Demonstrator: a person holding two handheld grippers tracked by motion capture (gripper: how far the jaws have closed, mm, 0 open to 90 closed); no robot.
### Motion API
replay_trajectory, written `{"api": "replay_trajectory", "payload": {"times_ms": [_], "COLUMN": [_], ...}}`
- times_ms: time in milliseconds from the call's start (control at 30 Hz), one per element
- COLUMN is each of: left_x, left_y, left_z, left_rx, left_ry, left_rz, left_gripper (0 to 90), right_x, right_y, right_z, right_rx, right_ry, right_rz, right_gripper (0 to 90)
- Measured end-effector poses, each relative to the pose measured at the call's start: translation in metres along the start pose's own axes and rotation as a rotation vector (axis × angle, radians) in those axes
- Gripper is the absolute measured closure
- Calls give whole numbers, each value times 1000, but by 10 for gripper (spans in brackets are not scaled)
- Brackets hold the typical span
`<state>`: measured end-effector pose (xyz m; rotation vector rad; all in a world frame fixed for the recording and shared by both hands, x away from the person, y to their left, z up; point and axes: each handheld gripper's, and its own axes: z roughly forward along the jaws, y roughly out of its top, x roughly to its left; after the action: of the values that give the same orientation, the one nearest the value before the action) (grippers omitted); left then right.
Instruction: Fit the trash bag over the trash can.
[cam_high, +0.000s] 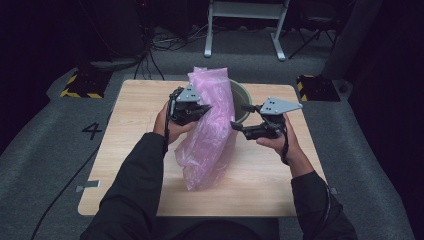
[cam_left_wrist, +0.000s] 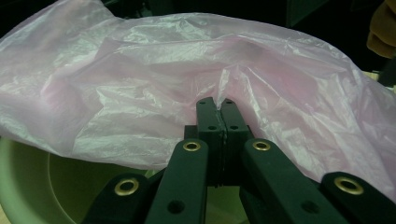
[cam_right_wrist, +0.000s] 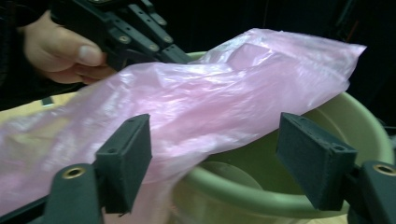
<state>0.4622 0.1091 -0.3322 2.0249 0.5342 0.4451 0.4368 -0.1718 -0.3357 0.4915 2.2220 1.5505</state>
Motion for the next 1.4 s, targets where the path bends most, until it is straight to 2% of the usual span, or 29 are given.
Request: {"api": "replay_trajectory", "payload": {"times_ms": [167,200,267,400,433,600,700,900,967,1000,1133,1200,1267,1333,1367,1400], "left_x": [-1,-1,-1,-1,-1,-6,-9,-11,-12,-13,-14,-15,-17,-19,-19,-19], "left_y": [-1,-1,-1,-1,-1,1,3,4,4,5,6,6,7,7,8,8], "left_z": [3,3,6,8,7,6,4,3,3,2,1,0,-2,-4,-6,-6], "left_rx": [14,15,20,24,15,16,13,2,-1,-3,-11,-17,-26,-45,-44,-38], "left_ry": [27,24,30,29,29,49,54,35,22,20,12,3,21,45,58,60], "left_rz": [-10,-14,-15,-18,-23,-19,-19,-12,-9,-5,2,4,8,-6,-14,-26], "left_gripper": [896,897,896,896,897,897,897,897,897,897,891,855,789,653,525,525], "right_x": [10,17,21,33,36,41,42,41,39,39,36,34,32,29,24,24], "right_y": [-7,-11,-14,-15,-13,-10,-7,-3,-2,-2,-1,-1,-1,-2,-2,-2], "right_z": [1,3,4,4,5,9,11,20,21,21,20,18,14,9,5,5], "right_rx": [-10,-6,-8,-27,-26,-36,-44,-14,-10,-10,-12,-14,-15,-22,-26,-26], "right_ry": [72,91,91,45,38,31,14,-6,-6,-6,-6,-5,-12,-13,-12,-12], "right_rz": [16,14,8,-17,-40,-42,-47,-75,-83,-83,-72,-72,-71,-54,-41,-41], "right_gripper": [229,219,212,212,216,255,331,604,725,725,831,865,880,887,888,888]}}
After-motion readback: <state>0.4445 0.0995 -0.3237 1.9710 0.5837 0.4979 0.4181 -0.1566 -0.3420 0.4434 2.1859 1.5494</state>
